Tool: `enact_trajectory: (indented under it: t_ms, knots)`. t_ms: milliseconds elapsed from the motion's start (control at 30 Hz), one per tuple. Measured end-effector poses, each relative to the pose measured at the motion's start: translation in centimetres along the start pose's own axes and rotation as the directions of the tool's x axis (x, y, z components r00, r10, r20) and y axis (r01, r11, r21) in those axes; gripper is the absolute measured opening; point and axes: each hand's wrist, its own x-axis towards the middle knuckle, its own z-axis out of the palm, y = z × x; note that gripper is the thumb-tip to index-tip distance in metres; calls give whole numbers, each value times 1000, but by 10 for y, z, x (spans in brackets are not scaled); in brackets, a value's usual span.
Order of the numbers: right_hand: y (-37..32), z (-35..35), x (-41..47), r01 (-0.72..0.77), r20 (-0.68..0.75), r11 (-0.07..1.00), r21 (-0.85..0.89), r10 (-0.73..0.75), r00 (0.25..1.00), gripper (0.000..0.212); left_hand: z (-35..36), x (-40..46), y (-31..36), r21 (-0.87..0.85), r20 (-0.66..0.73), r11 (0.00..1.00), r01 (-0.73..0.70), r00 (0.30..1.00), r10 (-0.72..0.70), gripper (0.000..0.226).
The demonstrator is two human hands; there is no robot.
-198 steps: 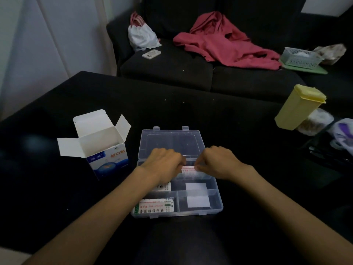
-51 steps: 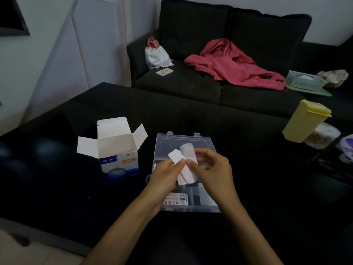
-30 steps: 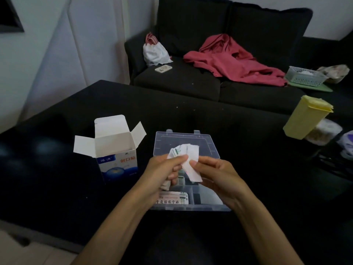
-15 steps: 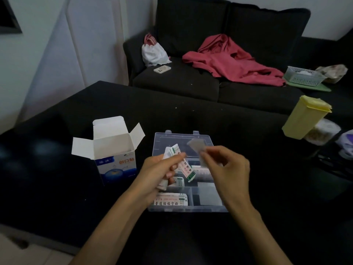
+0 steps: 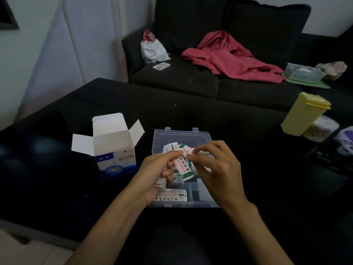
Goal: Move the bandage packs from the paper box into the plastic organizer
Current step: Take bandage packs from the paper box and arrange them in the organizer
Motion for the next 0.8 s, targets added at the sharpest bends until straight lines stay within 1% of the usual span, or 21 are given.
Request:
enact_trajectory:
  t_ms: [100, 200, 267, 333, 400, 467, 533, 567, 600, 700, 733, 800]
  knots:
    - [5, -3, -2, -6, 17, 1000, -13, 7, 1000, 16, 2, 0, -1, -1, 15, 1000, 25, 1000, -25, 37]
    - [9, -6, -2, -32, 37, 999, 26, 31, 999, 17, 7, -1, -3, 62, -7, 997, 49, 999, -49, 42]
    - [11, -8, -1, -40, 63, 995, 91, 34, 997, 17, 6, 0, -6, 54, -13, 997, 55, 998, -54, 39]
    - [13, -9, -2, -67, 119, 986, 155, 49, 992, 21, 6, 1, -8, 17, 10, 998, 61, 998, -62, 29]
    - [15, -11, -1, -148, 211, 967, 207, 103, 972, 27, 3, 3, -8, 15, 34, 998, 65, 997, -66, 21]
    - [15, -17, -2, -300, 334, 905, 303, 194, 922, 30, 2, 4, -8, 61, 47, 995, 84, 995, -87, 20]
    - [15, -22, -2, -458, 449, 795, 397, 267, 853, 36, 2, 6, -9, 97, 51, 990, 103, 993, -108, 23]
    - [15, -24, -2, -513, 492, 745, 426, 286, 823, 37, 3, 7, -9, 100, 52, 989, 107, 992, -112, 26]
    - [14, -24, -1, -550, 516, 705, 449, 298, 803, 34, 2, 8, -10, 100, 57, 989, 108, 992, -114, 27]
    - [12, -19, -1, -596, 513, 625, 504, 338, 789, 14, -1, 10, -8, 132, 96, 984, 116, 987, -129, 25]
    - [12, -17, -1, -611, 519, 597, 521, 347, 781, 11, -3, 10, -7, 151, 119, 981, 119, 983, -138, 24]
    - [14, -17, -1, -652, 561, 536, 536, 351, 750, 15, -4, 10, -5, 201, 157, 972, 124, 975, -157, 28]
